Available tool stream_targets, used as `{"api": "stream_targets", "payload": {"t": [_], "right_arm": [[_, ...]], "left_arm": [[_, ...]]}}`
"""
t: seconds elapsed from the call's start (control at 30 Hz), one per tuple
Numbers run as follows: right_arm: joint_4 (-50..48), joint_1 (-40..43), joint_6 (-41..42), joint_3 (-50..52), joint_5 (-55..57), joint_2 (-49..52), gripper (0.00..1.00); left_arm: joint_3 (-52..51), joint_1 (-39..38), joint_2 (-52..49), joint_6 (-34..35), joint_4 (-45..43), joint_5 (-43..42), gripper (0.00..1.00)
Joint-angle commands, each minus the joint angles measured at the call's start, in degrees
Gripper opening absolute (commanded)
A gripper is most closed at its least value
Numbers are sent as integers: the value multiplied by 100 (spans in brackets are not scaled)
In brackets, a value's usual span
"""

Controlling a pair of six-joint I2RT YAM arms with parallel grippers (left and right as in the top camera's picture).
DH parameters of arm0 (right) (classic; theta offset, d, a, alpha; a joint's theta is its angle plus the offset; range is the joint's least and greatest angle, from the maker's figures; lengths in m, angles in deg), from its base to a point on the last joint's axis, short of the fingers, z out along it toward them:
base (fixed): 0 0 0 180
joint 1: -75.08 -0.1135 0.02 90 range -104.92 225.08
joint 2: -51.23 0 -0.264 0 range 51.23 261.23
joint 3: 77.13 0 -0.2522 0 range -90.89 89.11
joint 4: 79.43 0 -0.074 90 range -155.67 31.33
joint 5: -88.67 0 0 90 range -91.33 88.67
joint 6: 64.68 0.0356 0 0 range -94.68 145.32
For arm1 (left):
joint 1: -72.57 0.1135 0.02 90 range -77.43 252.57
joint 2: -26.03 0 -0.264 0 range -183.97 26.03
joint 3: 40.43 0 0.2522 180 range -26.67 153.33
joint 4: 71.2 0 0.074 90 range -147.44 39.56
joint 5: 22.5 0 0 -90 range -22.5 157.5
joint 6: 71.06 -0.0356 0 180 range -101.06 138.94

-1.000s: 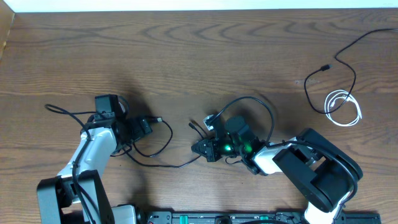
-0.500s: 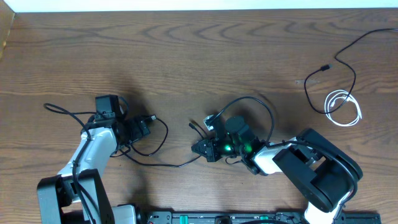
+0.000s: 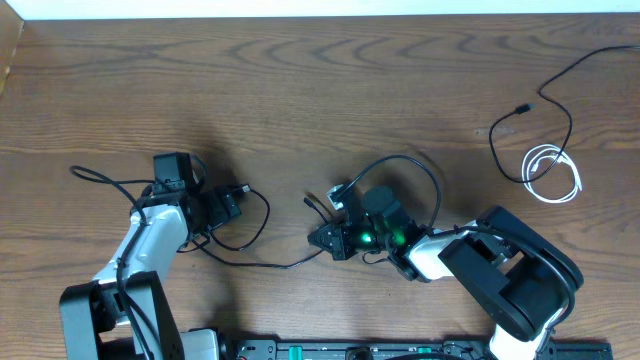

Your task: Untangle cables

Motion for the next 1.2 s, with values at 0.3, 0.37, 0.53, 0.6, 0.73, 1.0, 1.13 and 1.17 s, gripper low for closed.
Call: {"api": "stream_targets", "payload": {"t": [0.3,0.37,0.53,0.6,0.73,1.0,1.13,1.17], "right_arm": [[7,9,-116,13,26,13,1],[4,9,-116,13,26,13,1],[4,9,-116,13,28,13,1],[4,9,-118,13,31,13,1],[7,9,-116,13,138,13,1],[7,9,-114,13,181,13,1],[7,9,-114,13,179,13,1],[7,9,-114,13,179,13,1]], "left_arm": [[-291,46,-278,11,79,-31,99],[-291,46,-278,11,79,-31,99],[-291,46,-278,11,79,-31,99],[-291,46,-278,11,76,-31,99],[-289,46,-278,378,-343,-350,99],[-136,271,-111,769,-372,-2212,99],[-131,485,273,767,-317,-2531,99],[-131,529,396,758,-291,-2524,99]]}}
